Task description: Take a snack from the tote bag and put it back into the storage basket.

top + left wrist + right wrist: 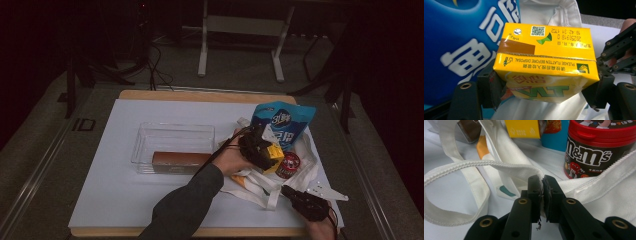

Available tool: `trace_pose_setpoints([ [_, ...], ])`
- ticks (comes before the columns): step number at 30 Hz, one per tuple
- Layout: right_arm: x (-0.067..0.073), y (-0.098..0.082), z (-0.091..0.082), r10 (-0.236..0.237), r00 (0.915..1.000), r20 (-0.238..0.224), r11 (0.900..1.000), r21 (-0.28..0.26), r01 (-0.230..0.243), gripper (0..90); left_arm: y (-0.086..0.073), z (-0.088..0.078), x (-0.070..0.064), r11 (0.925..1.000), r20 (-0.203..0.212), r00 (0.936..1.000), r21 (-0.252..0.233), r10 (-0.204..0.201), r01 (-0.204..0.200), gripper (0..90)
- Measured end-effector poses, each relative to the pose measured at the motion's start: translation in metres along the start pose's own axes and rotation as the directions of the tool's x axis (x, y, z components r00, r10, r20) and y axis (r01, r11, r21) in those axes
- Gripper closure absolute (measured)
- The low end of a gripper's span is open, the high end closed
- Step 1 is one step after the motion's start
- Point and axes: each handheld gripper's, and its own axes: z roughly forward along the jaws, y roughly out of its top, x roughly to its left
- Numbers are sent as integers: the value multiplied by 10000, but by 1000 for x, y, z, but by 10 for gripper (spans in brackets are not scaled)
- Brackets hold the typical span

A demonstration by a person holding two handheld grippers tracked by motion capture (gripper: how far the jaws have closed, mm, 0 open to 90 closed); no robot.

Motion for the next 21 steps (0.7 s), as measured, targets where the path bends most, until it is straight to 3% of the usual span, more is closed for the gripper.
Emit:
trace_pose_setpoints([
  [21, 0, 0, 0, 21, 10000, 2, 10000, -4, -21, 839, 0, -46, 7, 9985, 9, 9996, -462, -286, 286, 289],
])
